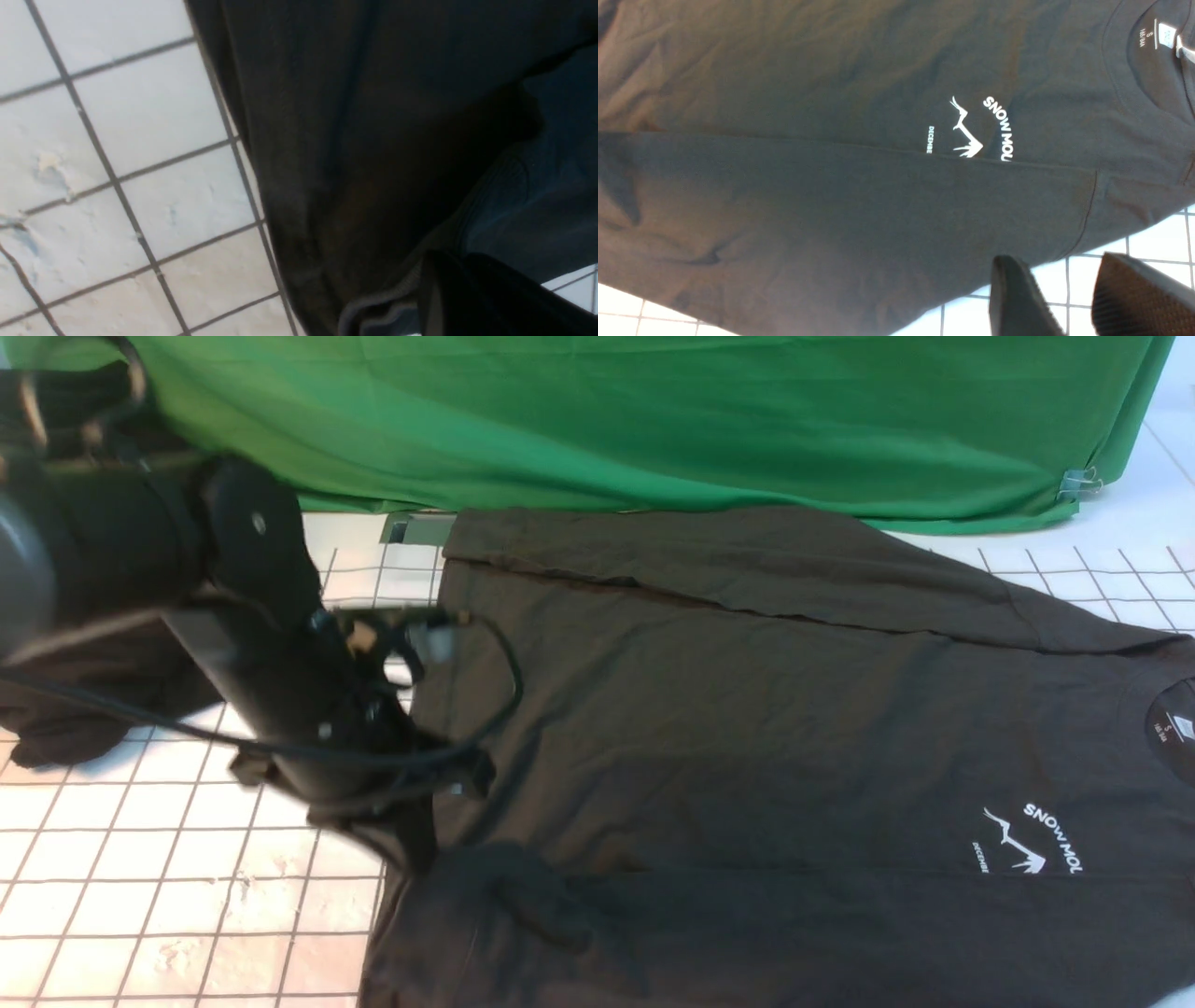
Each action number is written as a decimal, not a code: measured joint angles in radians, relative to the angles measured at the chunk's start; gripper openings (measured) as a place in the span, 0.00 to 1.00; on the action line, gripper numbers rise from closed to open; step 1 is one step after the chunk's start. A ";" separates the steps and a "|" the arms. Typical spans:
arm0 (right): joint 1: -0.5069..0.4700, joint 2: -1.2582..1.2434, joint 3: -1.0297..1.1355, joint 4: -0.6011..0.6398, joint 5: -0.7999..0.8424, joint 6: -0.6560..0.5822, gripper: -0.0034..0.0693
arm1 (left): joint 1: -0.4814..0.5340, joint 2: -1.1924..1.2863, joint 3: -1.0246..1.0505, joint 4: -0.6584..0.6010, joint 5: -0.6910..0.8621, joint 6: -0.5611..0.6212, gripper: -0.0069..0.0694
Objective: Fold a long-sleeved shirt over a white checkered tablecloth.
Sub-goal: 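Fold the left side of the black T-shirt inward over its body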
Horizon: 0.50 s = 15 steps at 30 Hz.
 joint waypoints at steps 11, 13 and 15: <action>0.000 0.000 0.000 0.000 -0.001 0.000 0.38 | 0.077 0.080 -0.428 0.005 0.088 -0.035 0.10; 0.000 0.000 0.000 0.000 -0.001 0.000 0.38 | 0.106 0.135 -0.521 0.003 0.109 -0.037 0.10; 0.000 0.000 0.000 0.000 -0.001 0.000 0.38 | 0.130 0.201 -0.609 0.001 0.118 -0.050 0.10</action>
